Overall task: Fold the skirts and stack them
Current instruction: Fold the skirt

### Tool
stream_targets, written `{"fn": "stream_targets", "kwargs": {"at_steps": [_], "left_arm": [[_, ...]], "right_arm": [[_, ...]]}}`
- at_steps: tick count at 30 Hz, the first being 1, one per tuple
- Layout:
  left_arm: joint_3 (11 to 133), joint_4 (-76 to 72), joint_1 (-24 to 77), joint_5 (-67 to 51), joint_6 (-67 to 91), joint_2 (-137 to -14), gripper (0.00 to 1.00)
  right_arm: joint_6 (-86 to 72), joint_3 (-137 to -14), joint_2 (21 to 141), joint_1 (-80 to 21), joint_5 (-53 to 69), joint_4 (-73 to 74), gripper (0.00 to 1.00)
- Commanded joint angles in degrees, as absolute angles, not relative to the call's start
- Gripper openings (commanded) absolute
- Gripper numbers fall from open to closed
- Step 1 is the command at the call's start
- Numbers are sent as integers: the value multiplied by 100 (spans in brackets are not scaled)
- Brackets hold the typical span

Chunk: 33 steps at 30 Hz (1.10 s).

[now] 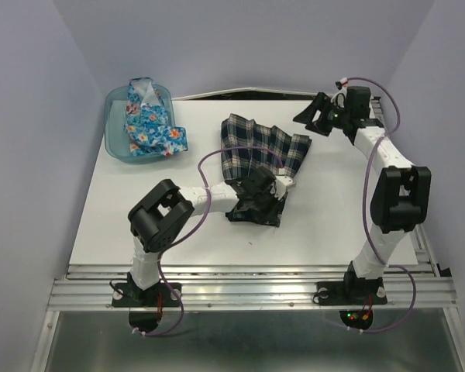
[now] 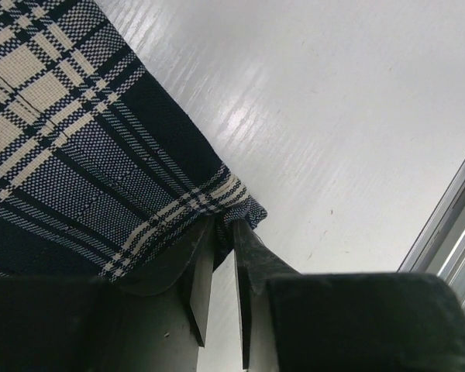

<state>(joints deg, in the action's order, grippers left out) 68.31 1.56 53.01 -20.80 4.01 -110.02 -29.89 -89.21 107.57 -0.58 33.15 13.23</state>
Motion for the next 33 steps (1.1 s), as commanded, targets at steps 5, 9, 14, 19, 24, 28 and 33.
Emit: {"fn": "stream_targets", "kwargs": {"at_steps": [5, 9, 14, 19, 24, 28, 33], "left_arm": [[6662, 484, 5361, -1943, 141, -10696, 29], [6627, 344, 5361, -1942, 132, -10557, 27], [6407, -95, 5335, -1732, 299, -9845, 55], [6092, -53, 4967, -2072, 395, -8564, 70], [5232, -385, 3879, -3267, 843, -7911, 71], [4528, -1360, 3534, -3937, 1369, -7910, 66], [3903, -2169, 3015, -4464, 2301, -8734, 54]], "right_arm": [[-4366, -6866, 11004, -527, 5360, -171, 63], [-4308, -6478, 11389, -756, 5414, -431, 61], [-3299, -6731, 12311, -817, 4994, 496, 52], [-2883, -6846, 12454, -817, 4351, 879, 50], [-2804, -6978, 12402, -817, 4192, 1063, 50], [-2672, -6987, 12322, -817, 4078, 1186, 50], [-2426, -7119, 12235, -765, 3929, 1485, 50]]}}
